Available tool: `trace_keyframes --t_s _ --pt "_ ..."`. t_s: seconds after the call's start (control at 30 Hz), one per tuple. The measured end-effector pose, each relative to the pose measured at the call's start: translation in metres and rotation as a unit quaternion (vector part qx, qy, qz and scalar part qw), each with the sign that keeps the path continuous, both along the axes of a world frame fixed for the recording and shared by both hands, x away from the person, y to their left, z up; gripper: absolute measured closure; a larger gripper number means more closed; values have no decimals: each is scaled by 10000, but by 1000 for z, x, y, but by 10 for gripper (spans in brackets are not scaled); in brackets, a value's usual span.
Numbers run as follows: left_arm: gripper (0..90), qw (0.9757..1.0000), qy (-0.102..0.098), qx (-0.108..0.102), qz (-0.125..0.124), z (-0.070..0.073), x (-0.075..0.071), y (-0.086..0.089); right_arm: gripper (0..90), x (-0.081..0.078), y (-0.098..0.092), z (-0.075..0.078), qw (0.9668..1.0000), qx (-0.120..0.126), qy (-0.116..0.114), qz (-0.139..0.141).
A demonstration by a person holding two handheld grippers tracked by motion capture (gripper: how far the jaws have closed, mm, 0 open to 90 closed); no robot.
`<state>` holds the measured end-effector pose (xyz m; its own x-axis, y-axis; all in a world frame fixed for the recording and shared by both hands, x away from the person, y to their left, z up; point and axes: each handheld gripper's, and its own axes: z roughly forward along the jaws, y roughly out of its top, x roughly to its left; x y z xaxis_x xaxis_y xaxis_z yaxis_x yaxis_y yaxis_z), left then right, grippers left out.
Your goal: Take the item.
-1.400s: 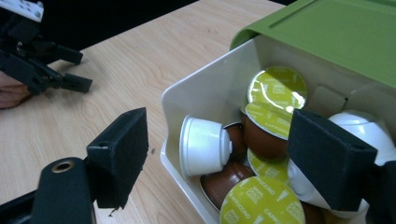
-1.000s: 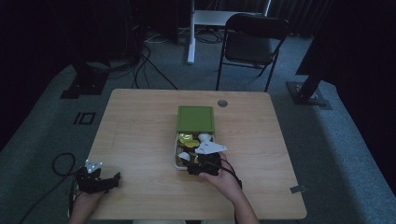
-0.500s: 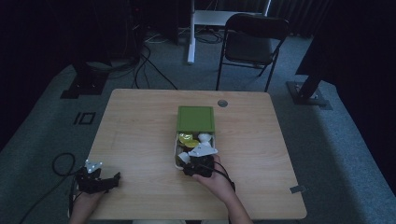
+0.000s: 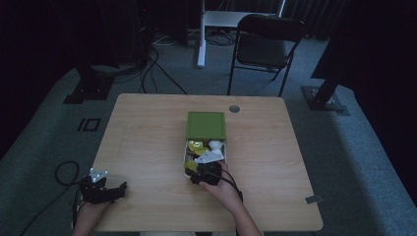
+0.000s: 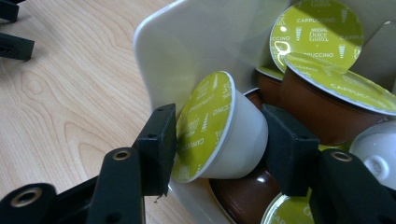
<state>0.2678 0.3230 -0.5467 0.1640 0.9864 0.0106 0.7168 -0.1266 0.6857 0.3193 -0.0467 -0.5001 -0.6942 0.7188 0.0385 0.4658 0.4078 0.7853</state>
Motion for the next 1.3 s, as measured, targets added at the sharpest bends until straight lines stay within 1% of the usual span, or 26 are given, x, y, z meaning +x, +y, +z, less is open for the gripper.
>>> trace_keyframes --t_s 0.07,0.1,0.13,0.17,0.23,0.27,0.33,0.43,0.47,0.53,0.63,0.7,0.9,0.97,1.0,1.03,1.1,1.13,1.27,1.3 --pt "5 10000 1 1 0 0 0 0 481 0 0 0 10000 2 1 -11" --pt "5 10000 -4 -6 4 0 0 0 514 0 0 1 10000 9 19 -56" --pt "5 10000 -4 -6 4 0 0 0 514 0 0 1 10000 9 19 -56" --pt "5 10000 1 0 0 0 0 0 536 1 -1 2 10000 -24 -67 -52" --pt "5 10000 1 1 -1 0 0 0 538 1 -1 3 9999 -45 -85 -38" --pt "5 10000 1 0 -1 0 0 0 544 0 0 4 9999 -111 -119 -13" --pt "5 10000 -4 -5 3 0 0 0 546 0 0 4 9998 -139 -133 -3" --pt "5 10000 -4 -6 4 0 0 0 553 0 0 6 9995 -191 -233 62" --pt "5 10000 -4 -6 4 0 0 0 553 0 0 6 9996 -156 -215 63" --pt "5 10000 1 0 -1 0 0 0 555 0 -3 8 9999 1 -164 36" --pt "5 10000 1 1 -1 0 0 0 555 -1 -6 12 9998 121 -129 33" --pt "5 10000 1 0 -1 0 0 0 556 -1 -7 15 9998 97 -199 -21" --pt "5 10000 -3 -8 4 0 0 0 559 -2 -13 27 9994 109 -318 56" --pt "5 10000 -9 -15 10 0 0 0 560 -3 -16 33 9991 153 -389 30" --pt "5 10000 -9 -15 9 0 0 0 560 -3 -17 35 9991 188 -387 45" --pt "5 10000 -10 -15 11 0 0 0 560 -3 -18 38 9989 211 -429 -1" --pt "5 10000 -9 -15 10 0 0 0 560 -3 -20 43 9988 221 -439 21" --pt "5 10000 -9 -16 10 0 0 0 560 -3 -22 45 9986 249 -466 -27" --pt "5 10000 -4 -9 5 0 0 0 560 -1 -26 51 9984 324 -459 -32" --pt "5 10000 -5 -9 4 0 0 0 560 -1 -27 53 9982 338 -490 -65"
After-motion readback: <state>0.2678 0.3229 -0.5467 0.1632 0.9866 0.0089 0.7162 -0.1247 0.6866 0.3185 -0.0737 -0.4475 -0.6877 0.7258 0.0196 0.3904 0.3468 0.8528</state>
